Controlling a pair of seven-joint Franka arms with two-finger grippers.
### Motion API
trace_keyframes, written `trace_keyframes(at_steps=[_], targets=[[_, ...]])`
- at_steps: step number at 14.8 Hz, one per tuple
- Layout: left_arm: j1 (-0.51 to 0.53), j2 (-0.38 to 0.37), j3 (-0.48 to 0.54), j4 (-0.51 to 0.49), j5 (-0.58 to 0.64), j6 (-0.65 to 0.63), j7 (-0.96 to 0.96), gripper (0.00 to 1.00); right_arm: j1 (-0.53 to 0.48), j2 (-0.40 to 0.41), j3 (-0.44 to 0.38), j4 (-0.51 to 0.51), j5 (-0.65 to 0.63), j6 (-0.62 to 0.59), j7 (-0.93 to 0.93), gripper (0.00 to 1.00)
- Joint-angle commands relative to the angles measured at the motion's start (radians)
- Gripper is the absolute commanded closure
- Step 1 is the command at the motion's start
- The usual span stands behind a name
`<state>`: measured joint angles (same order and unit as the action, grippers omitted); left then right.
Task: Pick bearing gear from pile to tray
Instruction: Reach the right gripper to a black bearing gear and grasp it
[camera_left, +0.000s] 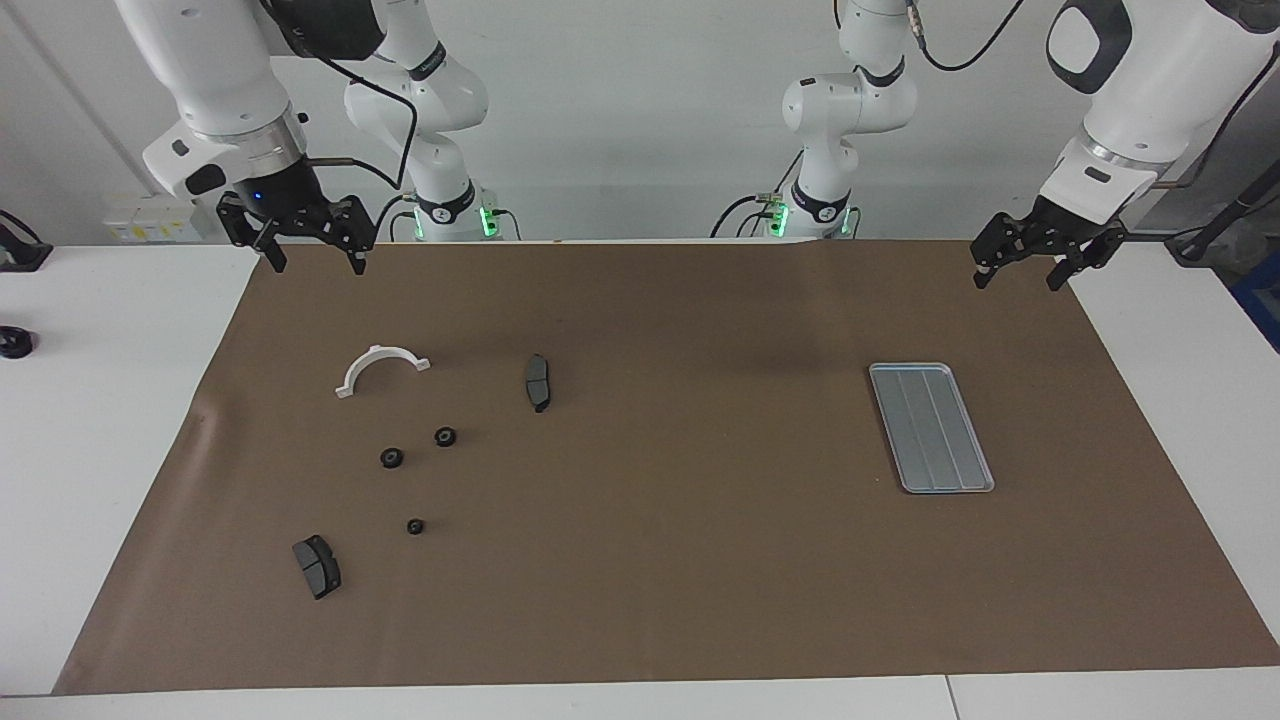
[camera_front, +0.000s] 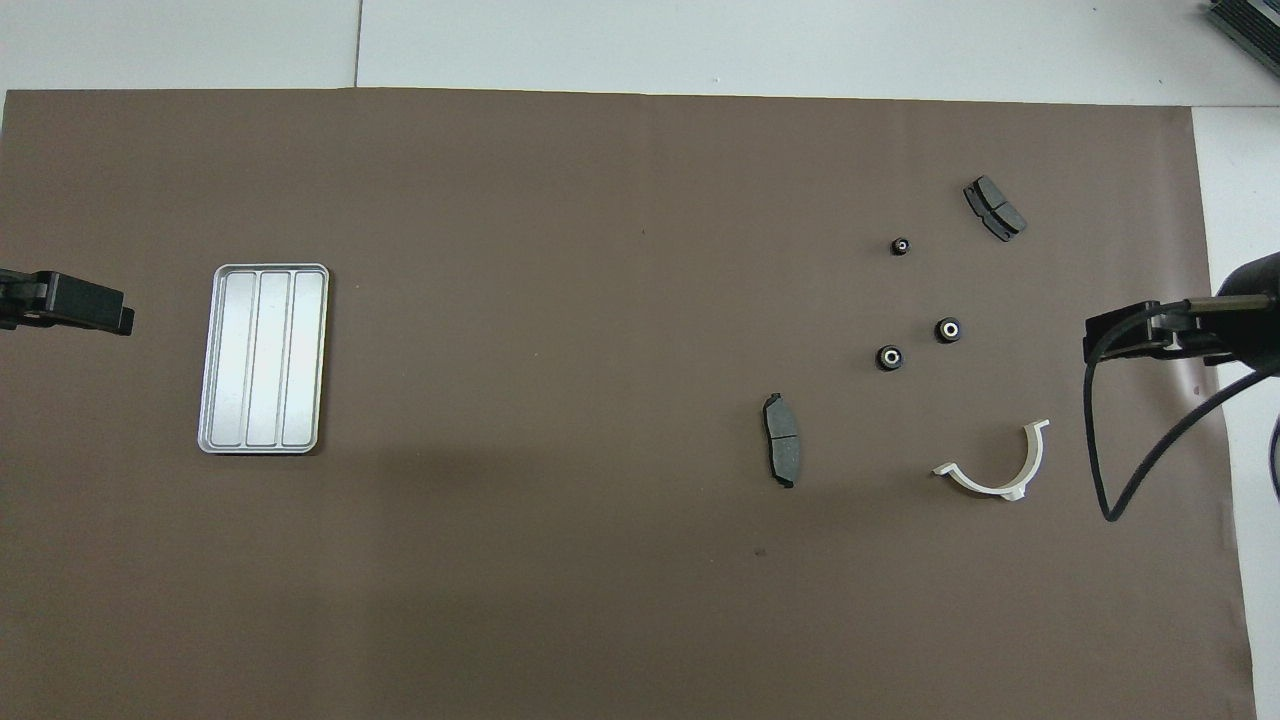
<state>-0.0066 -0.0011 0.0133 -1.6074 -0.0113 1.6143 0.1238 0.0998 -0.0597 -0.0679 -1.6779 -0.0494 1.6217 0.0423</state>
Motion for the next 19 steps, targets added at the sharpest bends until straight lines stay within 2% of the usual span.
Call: trace_keyframes(at_steps=[1,2,7,10,13,17,19], targets=[[0.01,-0.026,-0.006,-0.025,-0.006,0.004,0.008,0.0,-0.017,-0.009,0.004,-0.112,0.054,0.137,-0.057,0.0],[0.01,-0.026,-0.004,-0.025,-0.006,0.004,0.008,0.0,-0.025,0.003,0.002,-0.143,0.083,0.191,-0.077,0.0],[0.01,-0.026,-0.006,-0.025,-0.006,0.004,0.008,0.0,-0.038,0.168,0.002,-0.189,0.091,0.392,-0.186,0.0],[0.01,-0.026,-0.006,-0.025,-0.006,0.003,0.008,0.0,-0.052,0.236,0.004,-0.273,0.1,0.591,-0.229,0.0],[0.01,-0.026,-0.006,-0.025,-0.006,0.003,0.008,0.0,-0.042,0.343,0.004,-0.281,0.103,0.719,-0.232,0.0],[0.01,-0.026,-0.006,-0.025,-0.006,0.004,0.008,0.0,-0.038,0.35,0.004,-0.371,0.103,0.777,-0.239,0.0],[0.01,-0.026,-0.006,-0.025,-0.006,0.003,0.008,0.0,-0.04,0.366,0.004,-0.373,0.103,0.832,-0.239,0.0]])
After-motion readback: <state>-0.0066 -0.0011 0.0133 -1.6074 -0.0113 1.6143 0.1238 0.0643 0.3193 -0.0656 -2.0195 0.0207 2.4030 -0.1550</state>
